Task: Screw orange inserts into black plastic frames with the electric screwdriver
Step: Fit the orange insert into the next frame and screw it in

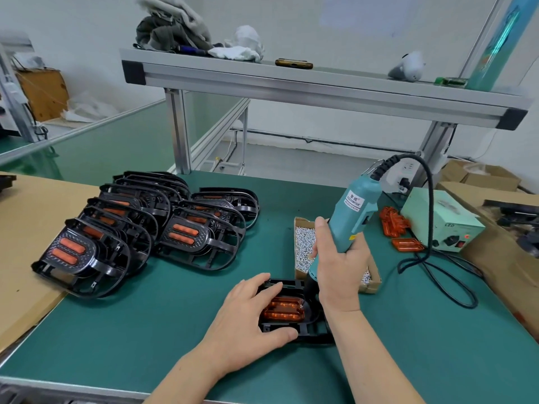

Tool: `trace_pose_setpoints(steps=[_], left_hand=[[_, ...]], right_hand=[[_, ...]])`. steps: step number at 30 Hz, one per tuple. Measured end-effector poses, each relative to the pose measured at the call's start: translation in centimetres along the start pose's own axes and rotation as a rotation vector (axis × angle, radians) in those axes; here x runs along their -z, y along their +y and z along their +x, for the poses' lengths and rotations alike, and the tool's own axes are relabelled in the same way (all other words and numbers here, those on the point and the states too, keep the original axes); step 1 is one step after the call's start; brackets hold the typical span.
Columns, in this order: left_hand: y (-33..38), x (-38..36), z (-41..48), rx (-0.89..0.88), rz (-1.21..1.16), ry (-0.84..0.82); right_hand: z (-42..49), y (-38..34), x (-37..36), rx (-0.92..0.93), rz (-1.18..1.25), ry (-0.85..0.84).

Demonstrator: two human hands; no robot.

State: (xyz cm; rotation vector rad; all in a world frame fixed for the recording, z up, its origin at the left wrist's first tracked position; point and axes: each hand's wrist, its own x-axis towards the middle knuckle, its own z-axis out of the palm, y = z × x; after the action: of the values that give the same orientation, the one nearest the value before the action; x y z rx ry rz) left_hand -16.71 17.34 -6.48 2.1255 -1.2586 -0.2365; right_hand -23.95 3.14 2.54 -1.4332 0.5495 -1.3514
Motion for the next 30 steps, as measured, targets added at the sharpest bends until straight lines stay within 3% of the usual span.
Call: trace_pose_setpoints(steps=[30], left_hand=[[0.06,0.02,0.01,-0.019,-0.038,0.011]], right_hand=[[0.13,0.56,0.09,-0.03,0.068,-0.071]])
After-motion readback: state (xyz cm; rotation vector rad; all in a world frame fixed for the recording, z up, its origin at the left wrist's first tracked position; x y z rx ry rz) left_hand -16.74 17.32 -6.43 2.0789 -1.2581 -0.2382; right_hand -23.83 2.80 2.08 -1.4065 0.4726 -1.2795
